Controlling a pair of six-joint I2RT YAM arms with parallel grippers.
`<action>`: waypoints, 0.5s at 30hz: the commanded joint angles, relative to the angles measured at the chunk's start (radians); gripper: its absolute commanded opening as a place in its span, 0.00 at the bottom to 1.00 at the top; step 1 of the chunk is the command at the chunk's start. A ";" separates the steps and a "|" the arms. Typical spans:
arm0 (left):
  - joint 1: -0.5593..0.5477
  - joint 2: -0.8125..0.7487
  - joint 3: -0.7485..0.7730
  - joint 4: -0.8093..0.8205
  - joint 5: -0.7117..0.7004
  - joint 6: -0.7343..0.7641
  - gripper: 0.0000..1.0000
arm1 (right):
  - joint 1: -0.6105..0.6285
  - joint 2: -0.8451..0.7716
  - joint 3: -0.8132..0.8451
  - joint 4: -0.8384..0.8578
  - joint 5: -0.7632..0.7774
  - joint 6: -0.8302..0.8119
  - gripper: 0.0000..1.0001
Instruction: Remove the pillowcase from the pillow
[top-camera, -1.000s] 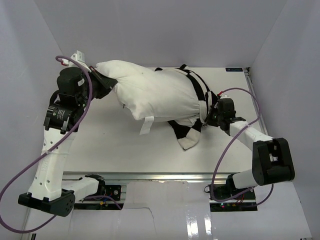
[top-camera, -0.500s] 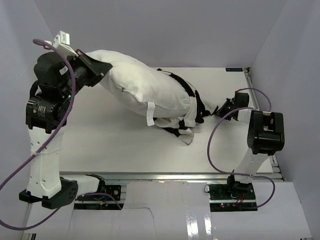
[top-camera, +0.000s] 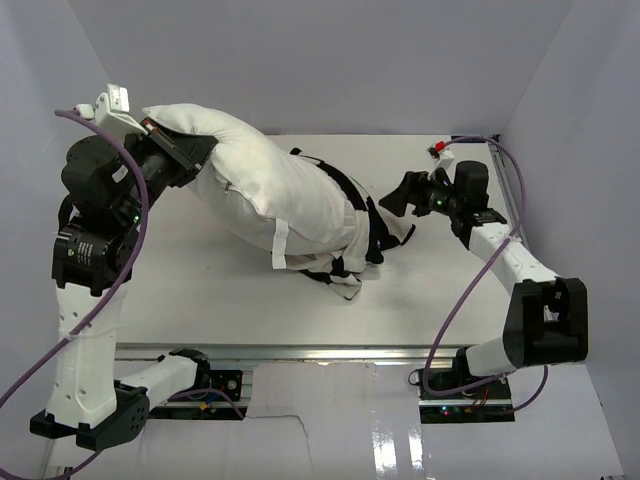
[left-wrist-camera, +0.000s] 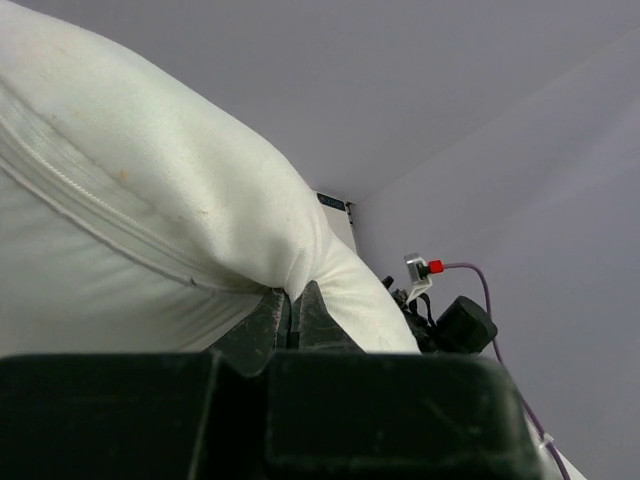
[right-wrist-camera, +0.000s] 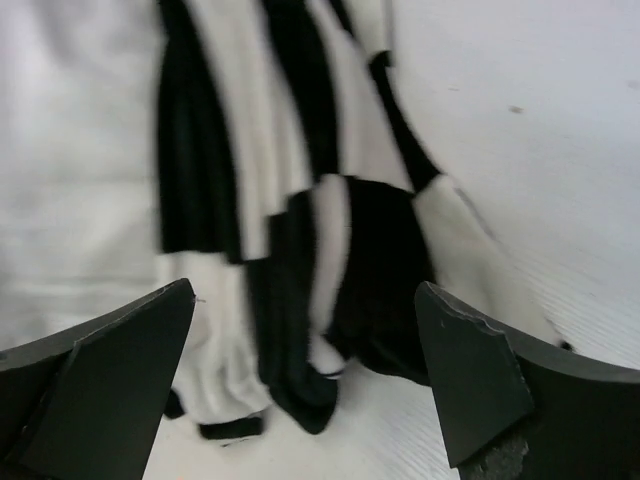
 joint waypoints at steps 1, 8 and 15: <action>0.003 0.002 -0.032 0.102 0.017 0.007 0.00 | 0.082 -0.033 -0.027 -0.023 -0.096 -0.124 0.96; 0.003 -0.016 -0.057 0.103 0.017 0.013 0.00 | 0.198 0.090 0.017 -0.062 -0.044 -0.221 0.99; 0.003 -0.052 -0.109 0.102 0.015 0.060 0.00 | 0.228 0.268 0.099 -0.034 0.126 -0.129 0.53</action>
